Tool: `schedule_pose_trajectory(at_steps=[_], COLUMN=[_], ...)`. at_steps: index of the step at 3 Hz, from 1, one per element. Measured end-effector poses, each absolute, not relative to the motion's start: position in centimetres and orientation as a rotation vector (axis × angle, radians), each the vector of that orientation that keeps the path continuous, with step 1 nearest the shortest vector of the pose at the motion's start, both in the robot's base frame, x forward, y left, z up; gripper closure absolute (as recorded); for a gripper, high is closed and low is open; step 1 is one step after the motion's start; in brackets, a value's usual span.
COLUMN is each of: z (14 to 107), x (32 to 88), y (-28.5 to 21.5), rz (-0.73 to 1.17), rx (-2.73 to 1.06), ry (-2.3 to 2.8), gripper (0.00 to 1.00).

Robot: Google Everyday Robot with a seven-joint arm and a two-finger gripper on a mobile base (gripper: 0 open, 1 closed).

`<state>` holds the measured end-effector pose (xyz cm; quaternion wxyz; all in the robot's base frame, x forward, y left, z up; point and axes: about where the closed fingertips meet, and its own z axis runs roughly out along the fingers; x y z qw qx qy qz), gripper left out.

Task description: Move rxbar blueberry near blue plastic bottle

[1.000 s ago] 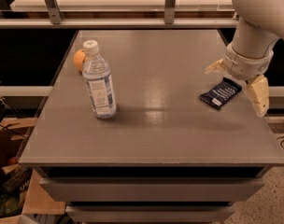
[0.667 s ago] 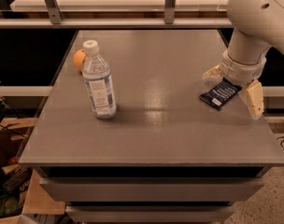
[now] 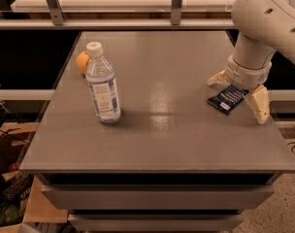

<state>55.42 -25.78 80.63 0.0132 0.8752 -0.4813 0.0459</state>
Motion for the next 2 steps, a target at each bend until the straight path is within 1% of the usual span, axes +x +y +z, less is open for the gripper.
schedule_pose_trajectory(at_steps=[2], z=[82.34], x=[55.44], y=[-25.76], rz=[0.143], rx=[2.727], ry=[-1.498], gripper=[0.87])
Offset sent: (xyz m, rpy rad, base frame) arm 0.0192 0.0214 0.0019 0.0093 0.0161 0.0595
